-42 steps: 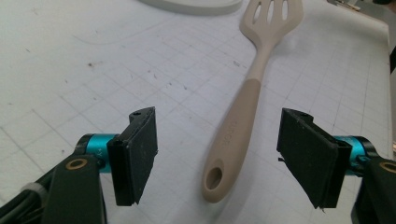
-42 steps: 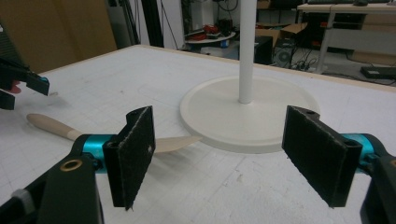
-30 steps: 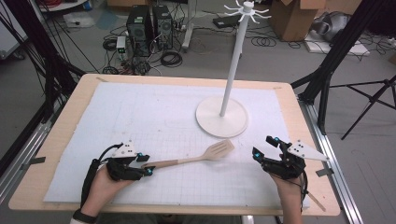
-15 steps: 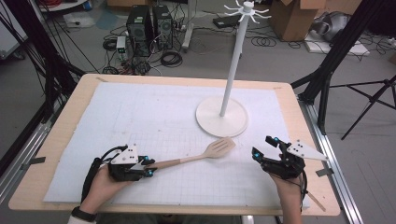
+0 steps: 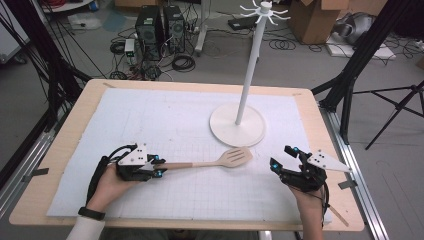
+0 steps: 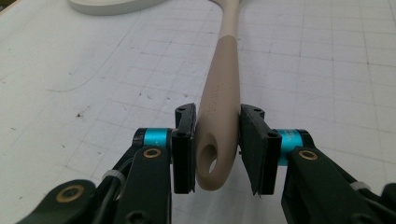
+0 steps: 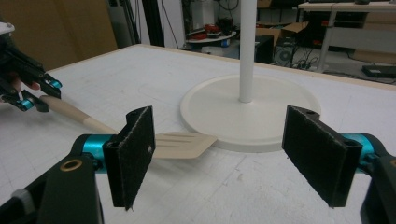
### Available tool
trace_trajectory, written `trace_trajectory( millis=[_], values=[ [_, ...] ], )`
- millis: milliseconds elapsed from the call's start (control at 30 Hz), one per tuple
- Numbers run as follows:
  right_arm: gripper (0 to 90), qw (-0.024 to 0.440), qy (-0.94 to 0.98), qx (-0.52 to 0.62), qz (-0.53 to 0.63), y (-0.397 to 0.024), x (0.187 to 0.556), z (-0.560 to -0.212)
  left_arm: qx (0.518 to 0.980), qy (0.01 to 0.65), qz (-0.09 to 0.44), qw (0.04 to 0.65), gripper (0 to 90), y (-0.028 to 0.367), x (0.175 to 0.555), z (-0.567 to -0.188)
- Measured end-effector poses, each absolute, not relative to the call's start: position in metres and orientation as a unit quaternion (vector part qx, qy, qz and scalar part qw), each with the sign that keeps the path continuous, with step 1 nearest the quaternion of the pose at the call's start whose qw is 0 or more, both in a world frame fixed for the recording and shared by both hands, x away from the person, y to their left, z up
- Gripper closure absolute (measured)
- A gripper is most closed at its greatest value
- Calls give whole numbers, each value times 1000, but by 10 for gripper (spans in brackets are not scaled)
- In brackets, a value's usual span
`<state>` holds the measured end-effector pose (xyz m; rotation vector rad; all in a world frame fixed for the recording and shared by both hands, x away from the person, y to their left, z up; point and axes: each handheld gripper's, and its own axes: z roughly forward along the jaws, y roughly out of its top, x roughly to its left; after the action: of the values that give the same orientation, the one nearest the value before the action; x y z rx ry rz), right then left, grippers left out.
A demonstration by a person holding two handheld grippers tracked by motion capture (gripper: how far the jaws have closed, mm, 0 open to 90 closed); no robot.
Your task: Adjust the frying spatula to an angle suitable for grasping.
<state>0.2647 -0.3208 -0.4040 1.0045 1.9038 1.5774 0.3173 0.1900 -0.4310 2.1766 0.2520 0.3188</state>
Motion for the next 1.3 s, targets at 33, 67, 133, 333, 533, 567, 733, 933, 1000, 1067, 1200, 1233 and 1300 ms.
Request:
trace_trajectory(
  millis=[33, 67, 133, 333, 533, 567, 733, 933, 1000, 1067, 1200, 1233, 1300],
  values=[
    [242, 235, 694, 366, 574, -321, 265, -404, 878, 103, 122, 451, 667, 191, 319, -432],
    [242, 235, 694, 366, 574, -321, 265, -404, 878, 103, 122, 451, 667, 191, 319, -432],
    [242, 235, 694, 365, 574, -321, 265, -404, 879, 106, 116, 450, 667, 191, 320, -433],
    [242, 233, 694, 368, 574, -320, 264, -404, 881, 122, 96, 447, 665, 192, 324, -438],
    [242, 234, 695, 365, 573, -319, 265, -404, 894, 133, 74, 421, 664, 188, 328, -438],
    [242, 232, 695, 366, 573, -319, 265, -404, 898, 135, 73, 413, 663, 187, 329, -437],
    [242, 233, 697, 364, 573, -319, 266, -404, 911, 116, 81, 387, 669, 182, 330, -435],
    [242, 232, 694, 364, 576, -320, 265, -404, 895, 79, 113, 425, 673, 188, 331, -427],
    [242, 232, 695, 364, 575, -320, 265, -404, 897, 76, 114, 420, 673, 187, 332, -427],
    [242, 232, 696, 364, 575, -319, 265, -404, 899, 80, 117, 413, 666, 186, 334, -428],
    [242, 233, 696, 363, 575, -319, 265, -404, 902, 95, 116, 406, 653, 187, 339, -433],
    [242, 233, 696, 363, 574, -319, 265, -404, 901, 105, 117, 404, 643, 186, 341, -435],
    [242, 232, 695, 364, 575, -319, 265, -404, 902, 111, 123, 400, 637, 186, 342, -436]
  ],
)
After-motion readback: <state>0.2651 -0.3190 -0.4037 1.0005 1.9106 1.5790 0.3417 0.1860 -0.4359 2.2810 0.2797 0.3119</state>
